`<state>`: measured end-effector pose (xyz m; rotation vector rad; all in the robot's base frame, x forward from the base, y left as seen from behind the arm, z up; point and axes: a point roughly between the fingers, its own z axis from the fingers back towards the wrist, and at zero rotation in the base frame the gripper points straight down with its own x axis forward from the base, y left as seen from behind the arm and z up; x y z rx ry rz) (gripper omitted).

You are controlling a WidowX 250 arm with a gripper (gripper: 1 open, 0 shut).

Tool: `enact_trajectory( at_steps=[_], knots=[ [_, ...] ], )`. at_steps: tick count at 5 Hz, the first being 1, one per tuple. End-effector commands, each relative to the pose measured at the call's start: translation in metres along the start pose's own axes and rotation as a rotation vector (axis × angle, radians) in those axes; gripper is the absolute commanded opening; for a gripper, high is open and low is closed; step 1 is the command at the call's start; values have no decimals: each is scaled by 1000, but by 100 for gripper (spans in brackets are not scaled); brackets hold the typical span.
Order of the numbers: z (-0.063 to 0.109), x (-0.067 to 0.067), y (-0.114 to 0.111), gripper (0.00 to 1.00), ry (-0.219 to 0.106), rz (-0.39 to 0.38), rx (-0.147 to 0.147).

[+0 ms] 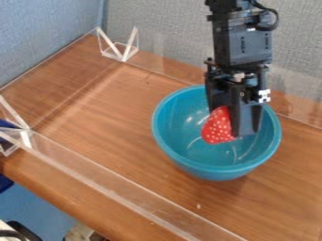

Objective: Put the strawberry in the blue bowl

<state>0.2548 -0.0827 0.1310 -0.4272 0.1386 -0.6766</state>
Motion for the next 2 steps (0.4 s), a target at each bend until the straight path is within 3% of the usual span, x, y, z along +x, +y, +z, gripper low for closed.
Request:
enact_trajectory(
  at_steps=[1, 2],
  knots=[
    [7, 0, -5, 0, -33, -28, 31],
    [-1, 0, 0, 0, -15, -25, 23]
  ],
)
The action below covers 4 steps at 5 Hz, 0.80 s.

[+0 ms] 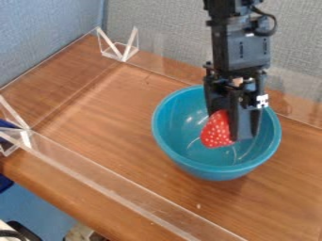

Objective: Put the strawberry in the blue bowl

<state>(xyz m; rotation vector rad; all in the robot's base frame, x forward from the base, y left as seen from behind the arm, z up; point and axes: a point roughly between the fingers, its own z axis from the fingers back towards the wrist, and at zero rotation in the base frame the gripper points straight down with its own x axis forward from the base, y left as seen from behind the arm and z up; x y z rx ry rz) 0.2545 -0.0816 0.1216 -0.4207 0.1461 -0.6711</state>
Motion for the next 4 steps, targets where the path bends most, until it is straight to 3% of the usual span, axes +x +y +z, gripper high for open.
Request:
enact_trajectory(
  at_steps=[1, 3, 4],
  knots=[
    [-3, 2, 1, 0, -4, -28, 10],
    [-18, 5, 10, 0, 16, -21, -3],
    [-17, 6, 11, 100, 16, -20, 2]
  ],
)
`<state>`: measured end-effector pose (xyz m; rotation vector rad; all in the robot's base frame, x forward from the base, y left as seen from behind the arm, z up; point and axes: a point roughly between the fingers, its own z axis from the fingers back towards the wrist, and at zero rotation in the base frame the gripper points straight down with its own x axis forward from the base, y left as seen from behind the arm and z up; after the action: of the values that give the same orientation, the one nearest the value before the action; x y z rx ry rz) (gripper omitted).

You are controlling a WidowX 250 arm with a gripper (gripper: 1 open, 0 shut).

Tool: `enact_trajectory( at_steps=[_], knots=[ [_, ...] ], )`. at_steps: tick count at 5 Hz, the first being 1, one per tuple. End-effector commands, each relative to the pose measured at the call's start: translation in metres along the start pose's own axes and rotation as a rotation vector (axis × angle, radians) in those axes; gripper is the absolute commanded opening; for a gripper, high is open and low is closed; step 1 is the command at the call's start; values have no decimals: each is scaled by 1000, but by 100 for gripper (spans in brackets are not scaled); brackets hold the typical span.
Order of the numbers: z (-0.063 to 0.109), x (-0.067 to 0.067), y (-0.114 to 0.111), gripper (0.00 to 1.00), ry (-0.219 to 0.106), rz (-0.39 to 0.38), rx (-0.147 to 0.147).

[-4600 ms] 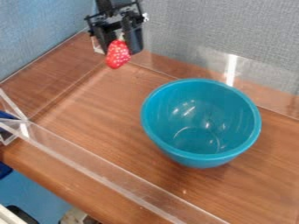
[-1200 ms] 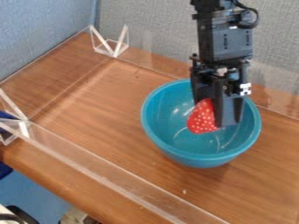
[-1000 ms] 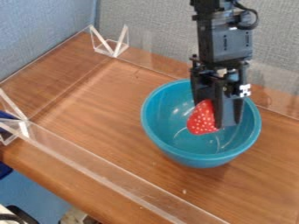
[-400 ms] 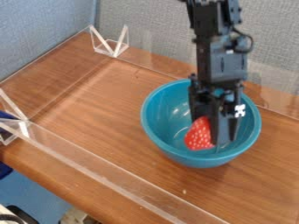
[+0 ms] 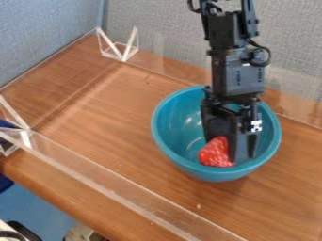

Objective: Put the strawberry in the blue bowl

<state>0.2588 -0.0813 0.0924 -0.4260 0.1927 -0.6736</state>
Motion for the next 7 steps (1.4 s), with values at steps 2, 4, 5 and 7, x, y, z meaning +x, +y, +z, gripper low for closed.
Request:
enact_trajectory(
  at_steps=[2, 4, 5, 7],
  knots=[
    [15, 4, -6, 100, -31, -18, 43],
    [44, 6, -17, 100, -67, -16, 98],
    [71, 6, -27, 100, -104, -19, 142],
    [81, 3, -28, 100, -108, 11, 179]
  ],
)
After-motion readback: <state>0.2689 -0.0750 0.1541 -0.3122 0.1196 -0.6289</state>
